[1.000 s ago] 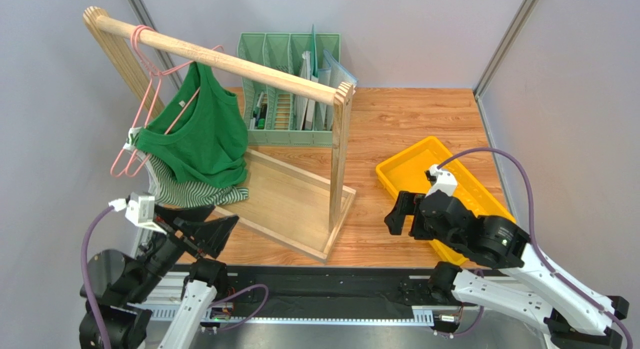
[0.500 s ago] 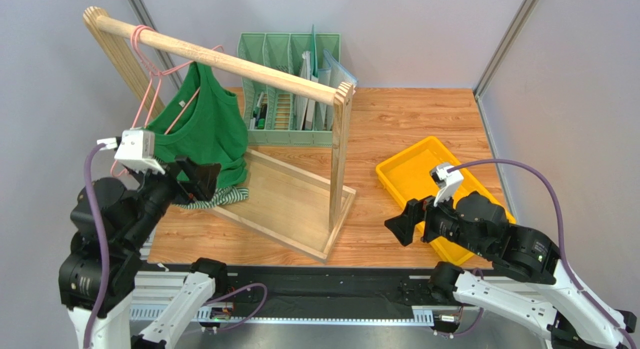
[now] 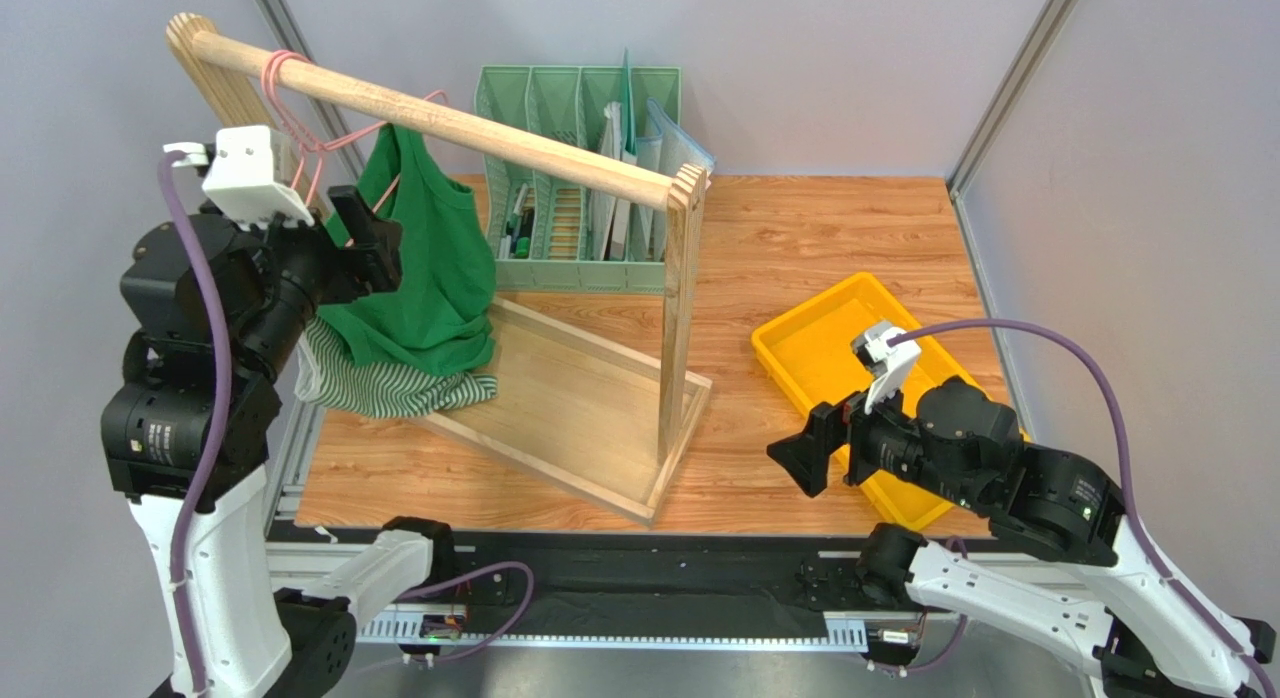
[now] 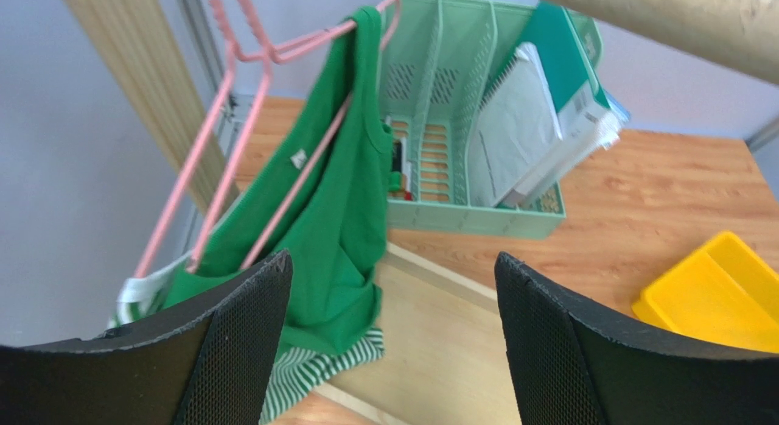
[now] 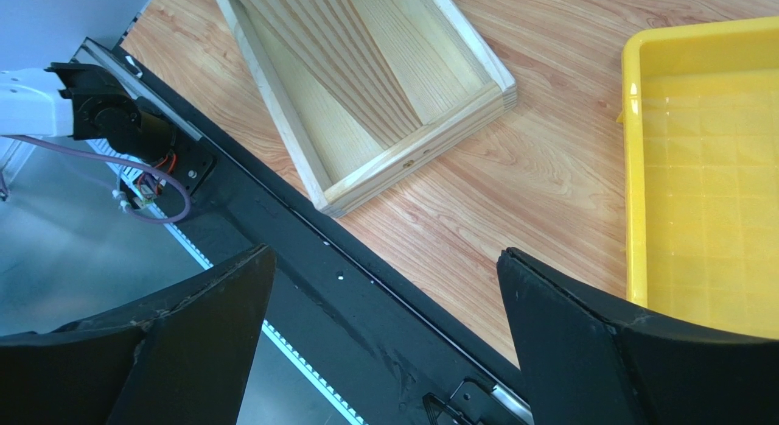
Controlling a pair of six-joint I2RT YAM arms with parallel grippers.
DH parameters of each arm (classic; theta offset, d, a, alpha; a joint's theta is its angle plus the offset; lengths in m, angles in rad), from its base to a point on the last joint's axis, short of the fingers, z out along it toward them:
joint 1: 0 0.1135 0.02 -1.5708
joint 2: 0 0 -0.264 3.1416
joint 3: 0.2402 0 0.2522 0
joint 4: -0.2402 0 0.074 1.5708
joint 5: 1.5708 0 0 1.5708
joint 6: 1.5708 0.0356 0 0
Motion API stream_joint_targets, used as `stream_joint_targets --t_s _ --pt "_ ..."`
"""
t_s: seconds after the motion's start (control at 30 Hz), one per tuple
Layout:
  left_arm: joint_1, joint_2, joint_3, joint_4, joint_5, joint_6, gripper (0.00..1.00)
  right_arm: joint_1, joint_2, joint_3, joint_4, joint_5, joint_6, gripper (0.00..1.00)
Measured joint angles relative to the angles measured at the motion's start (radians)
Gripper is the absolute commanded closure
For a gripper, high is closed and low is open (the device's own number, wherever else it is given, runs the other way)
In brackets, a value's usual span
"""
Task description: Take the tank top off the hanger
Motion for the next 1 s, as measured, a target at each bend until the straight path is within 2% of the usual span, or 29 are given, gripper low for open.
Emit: stream_joint_targets --t_s 0.07,0.2,0.3,0.5,1.0 --pt "0.028 0.014 0.04 -0.01 -0.008 0.01 0.24 0.0 -0.003 0.006 0.0 -0.008 -0.001 0.0" --pt "0.068 0.015 0.069 -0.037 -0.037 0.043 0.27 0.0 -0.016 0.008 -0.001 -0.023 -0.001 0.0" --pt "0.132 0.022 0.065 -0.046 -0.037 0.068 0.36 0.0 -0.024 0.013 -0.001 -0.033 -0.001 0.0" --pt "0.227 0.05 -0.002 -0.036 0.014 0.09 0.36 0.0 -0.042 0.029 -0.011 -0.043 -0.001 0.0" --pt "0.237 0.095 -0.064 0.011 -0.056 0.161 0.34 0.0 -0.064 0.039 -0.014 -0.05 -0.001 0.0"
